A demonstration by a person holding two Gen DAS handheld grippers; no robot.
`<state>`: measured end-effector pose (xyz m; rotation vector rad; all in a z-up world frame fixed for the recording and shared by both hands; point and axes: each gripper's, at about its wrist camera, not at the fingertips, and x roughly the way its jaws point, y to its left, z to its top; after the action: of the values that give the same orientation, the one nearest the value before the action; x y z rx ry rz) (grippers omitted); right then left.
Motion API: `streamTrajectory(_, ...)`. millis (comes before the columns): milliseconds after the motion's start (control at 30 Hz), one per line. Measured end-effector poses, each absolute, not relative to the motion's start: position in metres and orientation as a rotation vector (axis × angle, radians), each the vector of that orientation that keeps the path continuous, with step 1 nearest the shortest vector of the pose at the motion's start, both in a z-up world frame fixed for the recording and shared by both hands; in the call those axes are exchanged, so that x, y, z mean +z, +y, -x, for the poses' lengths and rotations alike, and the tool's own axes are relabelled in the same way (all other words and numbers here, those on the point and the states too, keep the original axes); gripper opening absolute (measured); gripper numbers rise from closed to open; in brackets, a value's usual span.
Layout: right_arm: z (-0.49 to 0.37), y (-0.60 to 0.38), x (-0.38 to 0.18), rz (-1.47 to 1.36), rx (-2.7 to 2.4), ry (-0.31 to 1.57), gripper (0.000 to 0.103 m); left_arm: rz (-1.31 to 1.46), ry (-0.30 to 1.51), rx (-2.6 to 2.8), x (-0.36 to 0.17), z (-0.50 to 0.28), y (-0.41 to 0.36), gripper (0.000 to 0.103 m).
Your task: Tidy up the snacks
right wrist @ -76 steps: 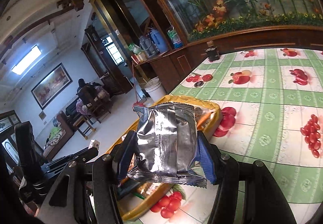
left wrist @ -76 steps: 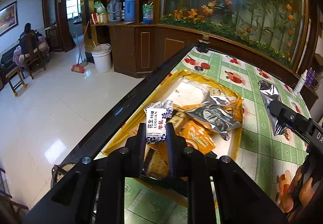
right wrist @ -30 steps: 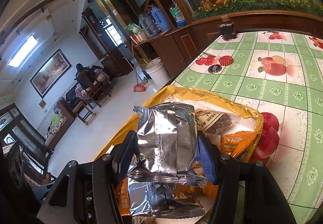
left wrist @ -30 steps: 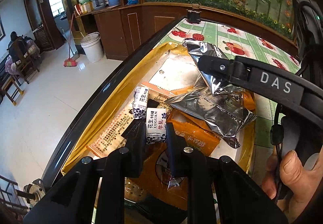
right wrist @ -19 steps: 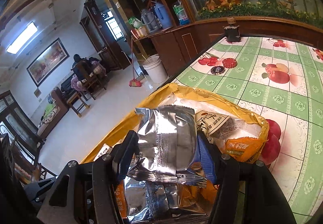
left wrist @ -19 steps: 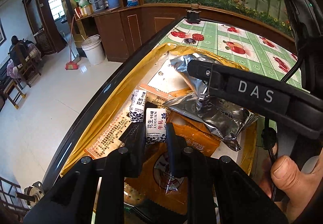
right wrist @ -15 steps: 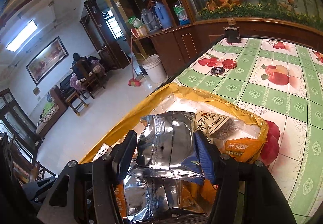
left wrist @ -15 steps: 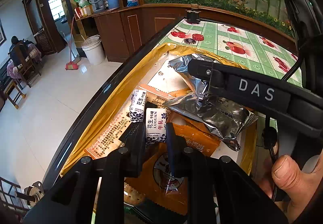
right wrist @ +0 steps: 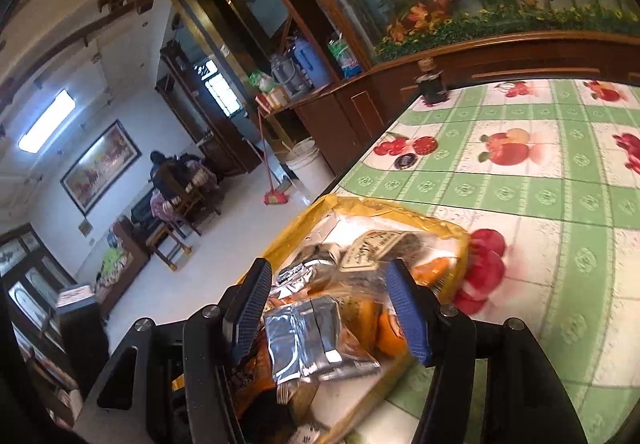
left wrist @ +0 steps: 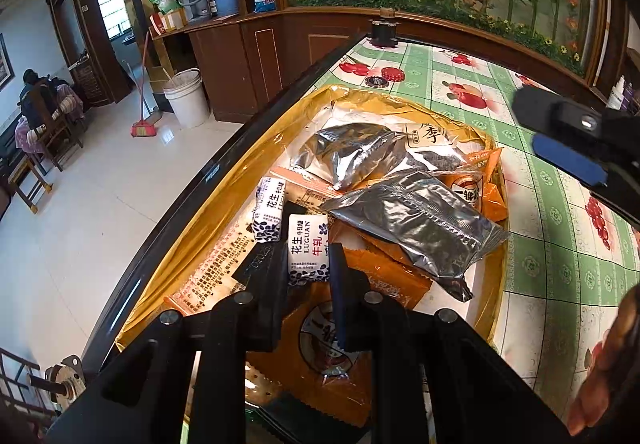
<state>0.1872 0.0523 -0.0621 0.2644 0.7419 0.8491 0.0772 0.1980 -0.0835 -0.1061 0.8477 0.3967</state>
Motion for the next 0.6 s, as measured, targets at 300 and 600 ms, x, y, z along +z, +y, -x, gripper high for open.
streamTrajectory(300,-0.172,0.016,-0.062,-0.315,0.823,0.757,0.062,0.104,0.859,0.406,-0.084,-0.076,0.190,0.019)
streamTrajectory(600,-0.156,-0.004,-0.060,-0.319,0.821,0.751,0.062,0.115,0.809,0.431,-0.069,-0.056,0.187,0.078)
